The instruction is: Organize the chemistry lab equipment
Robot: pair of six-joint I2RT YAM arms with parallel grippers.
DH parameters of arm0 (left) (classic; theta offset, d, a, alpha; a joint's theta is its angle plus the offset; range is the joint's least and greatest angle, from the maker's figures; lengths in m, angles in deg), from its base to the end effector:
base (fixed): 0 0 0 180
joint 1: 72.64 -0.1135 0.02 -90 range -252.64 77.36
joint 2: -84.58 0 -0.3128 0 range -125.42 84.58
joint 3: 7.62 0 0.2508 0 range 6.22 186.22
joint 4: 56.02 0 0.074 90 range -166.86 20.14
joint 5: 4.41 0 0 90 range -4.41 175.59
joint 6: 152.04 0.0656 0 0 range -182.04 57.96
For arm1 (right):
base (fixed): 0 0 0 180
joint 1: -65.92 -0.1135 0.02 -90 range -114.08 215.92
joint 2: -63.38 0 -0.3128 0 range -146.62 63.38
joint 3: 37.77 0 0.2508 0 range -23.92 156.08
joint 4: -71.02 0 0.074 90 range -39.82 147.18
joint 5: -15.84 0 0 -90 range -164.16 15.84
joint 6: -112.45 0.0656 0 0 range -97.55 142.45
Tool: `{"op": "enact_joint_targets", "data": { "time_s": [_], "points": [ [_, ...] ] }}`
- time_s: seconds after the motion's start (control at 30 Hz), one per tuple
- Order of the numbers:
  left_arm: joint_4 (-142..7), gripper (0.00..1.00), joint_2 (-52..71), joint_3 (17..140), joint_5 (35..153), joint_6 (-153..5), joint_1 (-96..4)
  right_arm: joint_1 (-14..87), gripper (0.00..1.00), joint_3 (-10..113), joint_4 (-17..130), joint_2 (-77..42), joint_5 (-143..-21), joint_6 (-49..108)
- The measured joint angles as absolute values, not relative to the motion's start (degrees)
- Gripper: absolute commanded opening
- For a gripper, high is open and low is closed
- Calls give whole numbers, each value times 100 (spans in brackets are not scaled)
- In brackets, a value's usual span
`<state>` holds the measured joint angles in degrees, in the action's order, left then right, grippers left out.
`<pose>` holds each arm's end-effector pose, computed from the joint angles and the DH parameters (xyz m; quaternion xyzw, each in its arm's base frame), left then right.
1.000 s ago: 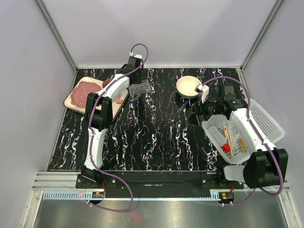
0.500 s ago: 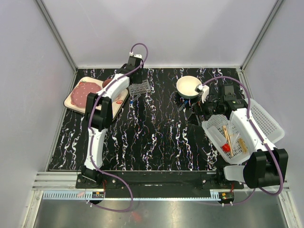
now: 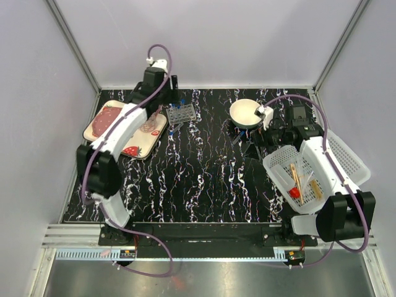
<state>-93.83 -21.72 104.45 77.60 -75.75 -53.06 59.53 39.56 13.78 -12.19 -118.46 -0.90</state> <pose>0.4507 -0.1506 0.3652 0.0110 0.8732 -0.0801 0.4805 0.2546 0.0746 0.3245 -0.3351 0.8262 0.3156 0.3249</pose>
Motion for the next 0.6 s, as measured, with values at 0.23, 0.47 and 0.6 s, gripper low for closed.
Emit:
{"op": "enact_joint_targets", "data": {
  "time_s": [0.23, 0.47, 0.6],
  "points": [
    [-8933, 99, 320, 8316, 7749, -7827, -5647, 5955, 100, 4461, 1074, -1669, -11865, 21],
    [-8976, 99, 2700, 6467, 8416, -8235, -6515, 5800, 100, 4909, 1079, -2506, -11358, 679],
    [-9099, 99, 3771, 5637, 8982, -8568, -6653, 5402, 100, 5195, 1212, -3039, -10700, 1177]
  ]
}}
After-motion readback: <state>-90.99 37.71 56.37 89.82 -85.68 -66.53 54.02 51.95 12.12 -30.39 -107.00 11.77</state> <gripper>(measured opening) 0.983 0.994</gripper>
